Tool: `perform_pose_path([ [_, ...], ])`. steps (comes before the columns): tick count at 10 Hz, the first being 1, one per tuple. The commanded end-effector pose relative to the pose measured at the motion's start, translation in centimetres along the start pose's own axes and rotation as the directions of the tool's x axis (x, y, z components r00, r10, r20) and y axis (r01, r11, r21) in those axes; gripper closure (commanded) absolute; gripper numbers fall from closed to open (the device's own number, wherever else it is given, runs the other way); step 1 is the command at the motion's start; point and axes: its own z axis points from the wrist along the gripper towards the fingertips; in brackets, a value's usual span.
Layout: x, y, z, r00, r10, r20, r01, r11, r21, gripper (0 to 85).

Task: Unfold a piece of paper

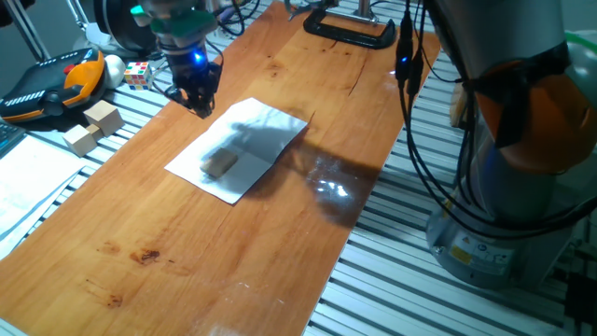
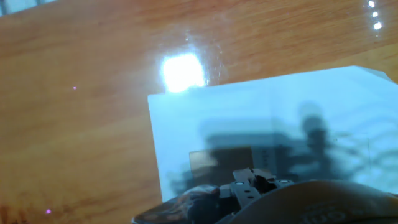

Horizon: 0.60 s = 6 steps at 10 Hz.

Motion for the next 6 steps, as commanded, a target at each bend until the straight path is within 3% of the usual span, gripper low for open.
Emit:
perform_pose_path([
  [1, 0.3, 0.0, -0.3, 1.000, -0.013, -0.003, 0.013, 1.000, 0.001, 83.0],
  [3, 0.9, 0.6, -1.0, 1.000, -0.019, -0.002, 0.019, 1.000, 0.004, 83.0],
  [4, 1.0, 1.1, -1.3, 1.000, -0.022, 0.007, 0.021, 0.999, 0.026, 83.0],
  [6, 1.4, 1.3, -1.8, 1.000, -0.031, 0.005, 0.031, 0.999, 0.023, 83.0],
])
